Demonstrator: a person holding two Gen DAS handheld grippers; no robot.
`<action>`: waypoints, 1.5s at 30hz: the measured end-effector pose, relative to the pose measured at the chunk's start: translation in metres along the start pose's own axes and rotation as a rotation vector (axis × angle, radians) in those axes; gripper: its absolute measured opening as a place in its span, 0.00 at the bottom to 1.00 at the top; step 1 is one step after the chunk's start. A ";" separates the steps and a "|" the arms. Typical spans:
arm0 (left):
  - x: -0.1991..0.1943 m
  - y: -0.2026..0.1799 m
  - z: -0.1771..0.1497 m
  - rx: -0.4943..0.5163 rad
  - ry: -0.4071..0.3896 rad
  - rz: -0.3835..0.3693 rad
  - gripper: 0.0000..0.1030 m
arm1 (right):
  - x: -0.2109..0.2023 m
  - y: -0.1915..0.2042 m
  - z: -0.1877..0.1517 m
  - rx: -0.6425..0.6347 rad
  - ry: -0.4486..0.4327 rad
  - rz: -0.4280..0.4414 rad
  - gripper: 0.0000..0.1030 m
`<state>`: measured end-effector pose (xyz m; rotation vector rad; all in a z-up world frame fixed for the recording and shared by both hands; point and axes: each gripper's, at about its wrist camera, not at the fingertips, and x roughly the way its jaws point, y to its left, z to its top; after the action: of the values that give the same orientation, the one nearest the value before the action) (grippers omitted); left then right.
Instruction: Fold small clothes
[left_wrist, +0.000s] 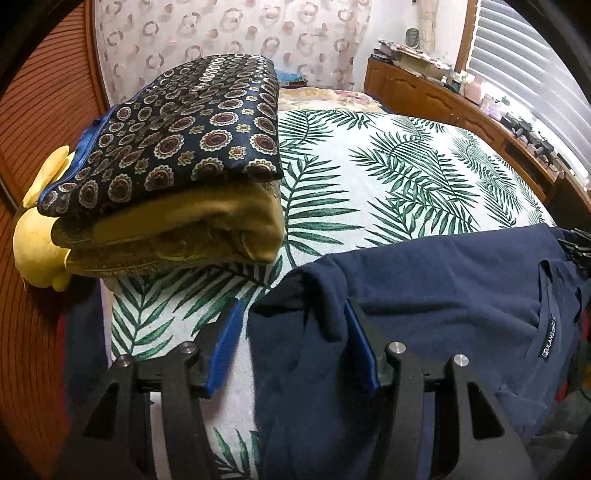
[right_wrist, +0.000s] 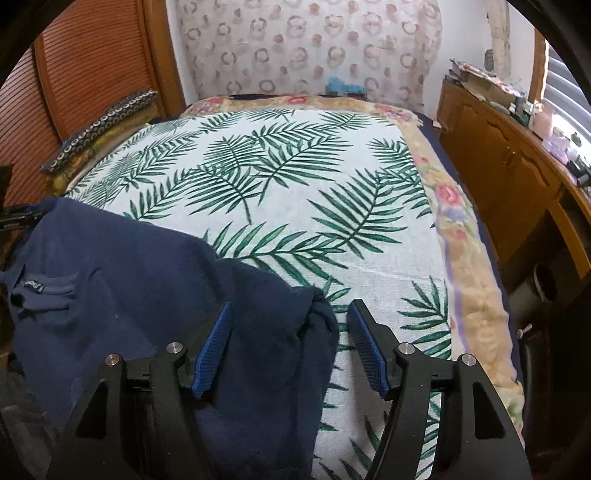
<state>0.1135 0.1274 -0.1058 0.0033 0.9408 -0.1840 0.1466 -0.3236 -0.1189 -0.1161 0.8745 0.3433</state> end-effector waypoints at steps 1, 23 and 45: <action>0.001 0.000 0.000 0.000 -0.004 0.000 0.54 | 0.000 0.001 0.000 -0.002 0.001 0.008 0.64; -0.100 -0.017 -0.031 -0.081 -0.288 -0.104 0.04 | -0.069 0.022 -0.012 -0.023 -0.182 0.116 0.05; -0.356 -0.036 -0.029 -0.015 -0.838 -0.105 0.03 | -0.324 0.074 0.039 -0.165 -0.634 0.138 0.04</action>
<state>-0.1199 0.1501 0.1661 -0.1283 0.1058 -0.2474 -0.0414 -0.3248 0.1575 -0.0910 0.2253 0.5440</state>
